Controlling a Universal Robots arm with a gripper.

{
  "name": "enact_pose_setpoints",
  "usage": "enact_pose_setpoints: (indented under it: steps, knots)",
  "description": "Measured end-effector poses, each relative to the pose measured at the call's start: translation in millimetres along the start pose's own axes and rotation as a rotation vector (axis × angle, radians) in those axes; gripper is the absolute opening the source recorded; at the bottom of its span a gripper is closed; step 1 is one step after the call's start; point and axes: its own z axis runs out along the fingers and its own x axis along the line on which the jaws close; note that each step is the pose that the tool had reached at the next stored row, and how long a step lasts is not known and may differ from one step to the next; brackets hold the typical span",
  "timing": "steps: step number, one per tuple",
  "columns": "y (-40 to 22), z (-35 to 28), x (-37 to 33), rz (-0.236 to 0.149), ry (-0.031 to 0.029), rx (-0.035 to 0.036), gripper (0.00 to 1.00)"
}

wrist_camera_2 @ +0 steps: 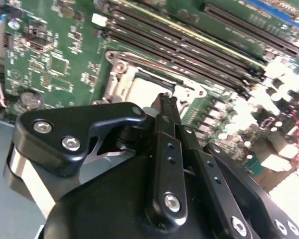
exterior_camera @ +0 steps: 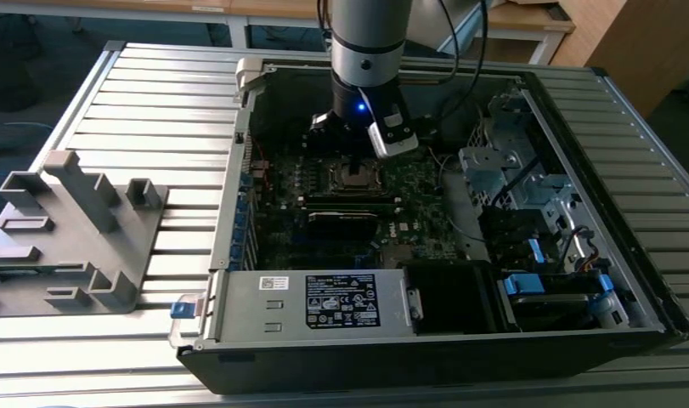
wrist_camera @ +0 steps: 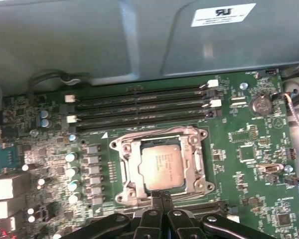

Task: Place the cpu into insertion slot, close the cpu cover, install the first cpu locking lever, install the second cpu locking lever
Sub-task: 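Install the second cpu locking lever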

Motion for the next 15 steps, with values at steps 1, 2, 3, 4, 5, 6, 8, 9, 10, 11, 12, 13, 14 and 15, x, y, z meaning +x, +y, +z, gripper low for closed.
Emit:
enact_pose_setpoints:
  steps: [1,2,3,4,5,6,8,9,10,11,12,13,14,15]
  knots:
    - [0.9,0.4,-2.2,0.0,0.0,0.0,0.1]
    - [1.4,0.5,-2.8,0.0,0.0001,0.0001,0.1]
    - [1.7,0.7,-2.8,-0.001,0.0001,-0.0001,0.1]
    - [1.9,0.8,-2.9,-0.005,0.0004,-0.0002,0.1]
    - [1.9,0.8,-2.8,-0.013,0.0011,-0.0002,0.1]
    - [1.9,0.9,-2.8,-0.022,0.0017,-0.0004,0.1]
    - [2.0,1.1,-2.9,-0.04,0.0032,-0.001,0.1]
    - [2.1,1.2,-3.0,-0.047,0.0036,-0.0014,0.1]
    - [2.3,1.2,-3.0,-0.048,0.0036,-0.0015,0.1]
    - [2.6,1.3,-3.0,-0.048,0.0037,-0.0015,0.1]
    - [3.1,1.3,-3.0,-0.048,0.0038,-0.0014,0.1]
    - [3.6,1.3,-2.9,-0.048,0.0038,-0.0013,0.1]
    - [4.1,1.4,-2.9,-0.048,0.0038,-0.0013,0.1]
    - [4.2,1.4,-2.9,-0.048,0.0038,-0.0014,0.1]
